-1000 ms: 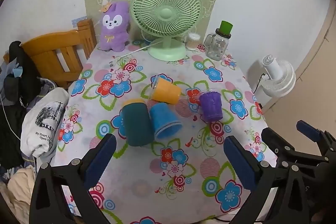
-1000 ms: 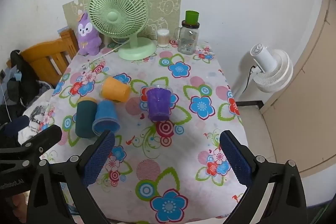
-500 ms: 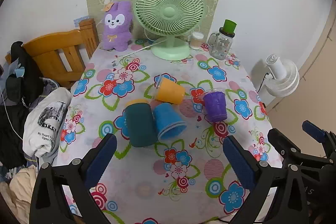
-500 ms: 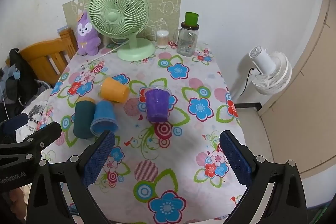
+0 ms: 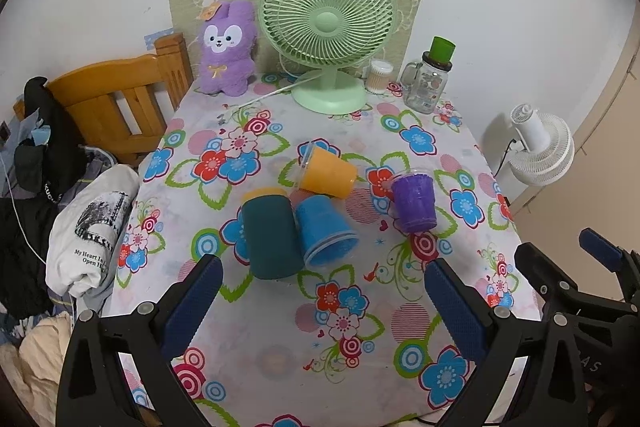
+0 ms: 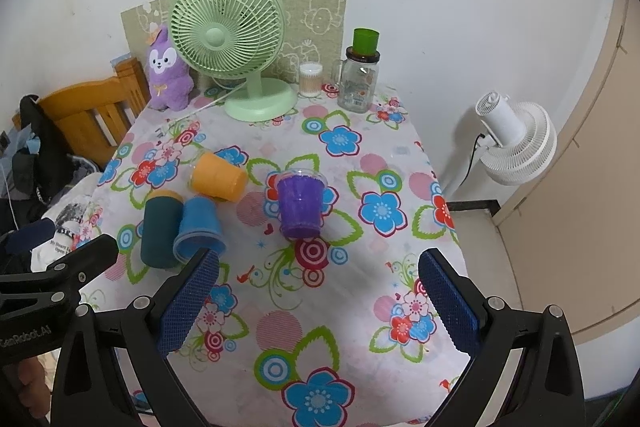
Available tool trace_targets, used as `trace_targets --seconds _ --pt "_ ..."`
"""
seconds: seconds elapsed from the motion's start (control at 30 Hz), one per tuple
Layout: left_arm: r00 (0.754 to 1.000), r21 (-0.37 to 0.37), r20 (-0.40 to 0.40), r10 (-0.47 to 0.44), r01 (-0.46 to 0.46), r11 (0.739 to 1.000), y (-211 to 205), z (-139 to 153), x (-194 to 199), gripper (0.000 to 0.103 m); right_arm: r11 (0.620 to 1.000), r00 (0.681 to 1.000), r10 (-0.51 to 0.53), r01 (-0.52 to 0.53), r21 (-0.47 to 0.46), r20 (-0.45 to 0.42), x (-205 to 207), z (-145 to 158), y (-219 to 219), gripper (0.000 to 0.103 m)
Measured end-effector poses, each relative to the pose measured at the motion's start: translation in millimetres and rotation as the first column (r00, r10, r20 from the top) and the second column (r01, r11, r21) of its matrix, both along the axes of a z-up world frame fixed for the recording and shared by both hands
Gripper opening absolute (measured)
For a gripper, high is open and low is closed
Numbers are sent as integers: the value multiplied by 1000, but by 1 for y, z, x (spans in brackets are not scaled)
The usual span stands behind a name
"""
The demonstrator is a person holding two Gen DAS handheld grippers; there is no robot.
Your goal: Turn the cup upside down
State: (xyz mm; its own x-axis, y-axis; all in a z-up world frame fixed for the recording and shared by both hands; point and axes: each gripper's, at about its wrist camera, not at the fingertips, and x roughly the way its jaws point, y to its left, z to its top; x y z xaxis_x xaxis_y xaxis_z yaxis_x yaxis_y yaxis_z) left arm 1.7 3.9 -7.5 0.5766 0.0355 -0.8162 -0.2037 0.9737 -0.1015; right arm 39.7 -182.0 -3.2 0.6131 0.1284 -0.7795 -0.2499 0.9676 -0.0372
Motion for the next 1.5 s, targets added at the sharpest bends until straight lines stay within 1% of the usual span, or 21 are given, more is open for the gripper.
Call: trace_targets --seconds 0.5,1.03,1.5 --pt "1000 45 4 22 -22 999 2 0 -2 102 1000 1000 17 -17 10 -7 -2 -1 4 101" --pt "1000 54 1 22 -22 998 2 -1 0 102 1000 1000 9 -9 -1 -7 -1 -1 6 101" --pt "1000 61 -6 14 -14 998 6 -2 6 102 1000 1000 8 -8 16 -16 4 -3 3 101"
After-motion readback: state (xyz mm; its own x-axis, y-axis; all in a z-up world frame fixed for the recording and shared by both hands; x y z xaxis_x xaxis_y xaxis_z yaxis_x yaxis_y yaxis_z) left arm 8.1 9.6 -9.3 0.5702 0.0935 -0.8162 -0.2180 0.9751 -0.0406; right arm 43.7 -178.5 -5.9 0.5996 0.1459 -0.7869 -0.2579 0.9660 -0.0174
